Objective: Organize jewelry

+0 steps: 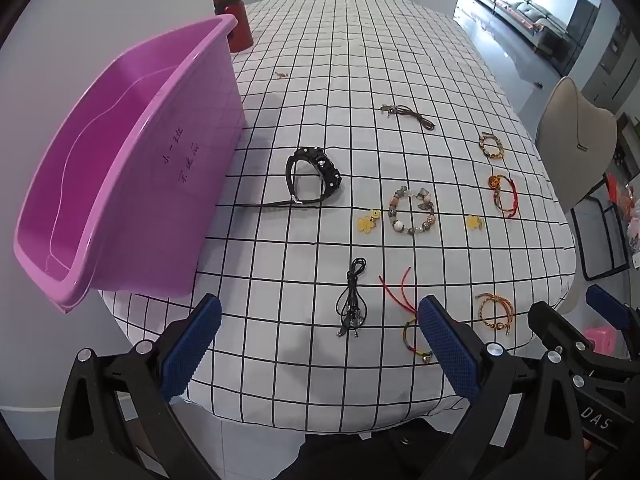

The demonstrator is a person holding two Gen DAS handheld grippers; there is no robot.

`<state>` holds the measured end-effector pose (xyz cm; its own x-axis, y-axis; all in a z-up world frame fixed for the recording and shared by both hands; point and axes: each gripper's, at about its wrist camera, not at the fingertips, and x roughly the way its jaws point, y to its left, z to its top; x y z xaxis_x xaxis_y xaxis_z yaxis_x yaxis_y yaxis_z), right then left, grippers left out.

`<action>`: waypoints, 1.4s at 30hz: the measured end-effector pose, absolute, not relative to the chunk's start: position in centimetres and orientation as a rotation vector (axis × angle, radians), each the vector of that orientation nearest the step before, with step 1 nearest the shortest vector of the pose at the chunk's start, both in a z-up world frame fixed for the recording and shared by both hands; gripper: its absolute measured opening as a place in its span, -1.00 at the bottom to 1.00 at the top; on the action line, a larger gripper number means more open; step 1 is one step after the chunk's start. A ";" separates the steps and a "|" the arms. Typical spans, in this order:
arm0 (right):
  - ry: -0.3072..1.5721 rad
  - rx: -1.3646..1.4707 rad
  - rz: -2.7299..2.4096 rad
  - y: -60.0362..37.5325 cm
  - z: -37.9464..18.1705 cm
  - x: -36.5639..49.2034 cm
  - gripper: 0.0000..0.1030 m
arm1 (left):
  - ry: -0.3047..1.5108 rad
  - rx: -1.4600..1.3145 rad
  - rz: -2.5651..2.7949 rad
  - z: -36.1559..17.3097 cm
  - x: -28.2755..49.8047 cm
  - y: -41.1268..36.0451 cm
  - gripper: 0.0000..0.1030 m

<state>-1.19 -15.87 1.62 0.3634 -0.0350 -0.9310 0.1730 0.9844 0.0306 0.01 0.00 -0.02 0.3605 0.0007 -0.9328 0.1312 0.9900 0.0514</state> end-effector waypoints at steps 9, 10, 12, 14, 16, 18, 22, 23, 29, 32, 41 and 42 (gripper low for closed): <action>1.192 0.134 -0.130 -15.9 1.7 -1.3 0.82 | 1.196 0.123 -0.082 0.1 0.0 0.0 0.88; 1.192 0.133 -0.131 -15.9 1.7 -1.3 0.82 | 1.193 0.125 -0.083 0.0 0.0 0.0 0.88; 1.192 0.132 -0.130 -15.9 1.7 -1.3 0.82 | 1.192 0.122 -0.086 0.1 0.0 0.0 0.88; 1.192 0.133 -0.129 -15.9 1.6 -1.3 0.82 | 1.189 0.116 -0.091 0.2 0.0 0.0 0.88; 1.192 0.134 -0.130 -15.9 1.6 -1.3 0.82 | 1.183 0.118 -0.091 0.7 0.1 0.2 0.88; 1.193 0.138 -0.131 -16.1 1.7 -1.2 0.82 | 1.183 0.123 -0.091 0.6 0.2 0.2 0.88; 1.193 0.139 -0.133 -16.1 1.8 -1.3 0.82 | 1.183 0.123 -0.092 0.5 0.3 0.1 0.88; 1.192 0.137 -0.133 -16.0 1.7 -1.4 0.82 | 1.184 0.122 -0.093 0.5 0.3 0.1 0.88; 1.189 0.142 -0.132 -16.0 1.9 -1.4 0.82 | 1.181 0.118 -0.090 0.5 -0.1 0.3 0.88; 1.188 0.142 -0.130 -16.1 1.9 -1.5 0.82 | 1.179 0.118 -0.091 0.5 -0.1 0.2 0.88; 1.192 0.145 -0.128 -16.0 1.9 -1.5 0.82 | 1.189 0.120 -0.090 0.3 -0.2 0.1 0.88; 1.193 0.145 -0.127 -16.1 1.9 -1.4 0.82 | 1.189 0.119 -0.090 0.3 -0.2 0.1 0.88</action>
<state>-1.43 -16.06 1.87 0.3640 -0.0222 -0.9311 0.1747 0.9836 0.0448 -0.18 0.09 0.25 0.3699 -0.0070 -0.9290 0.1322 0.9902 0.0452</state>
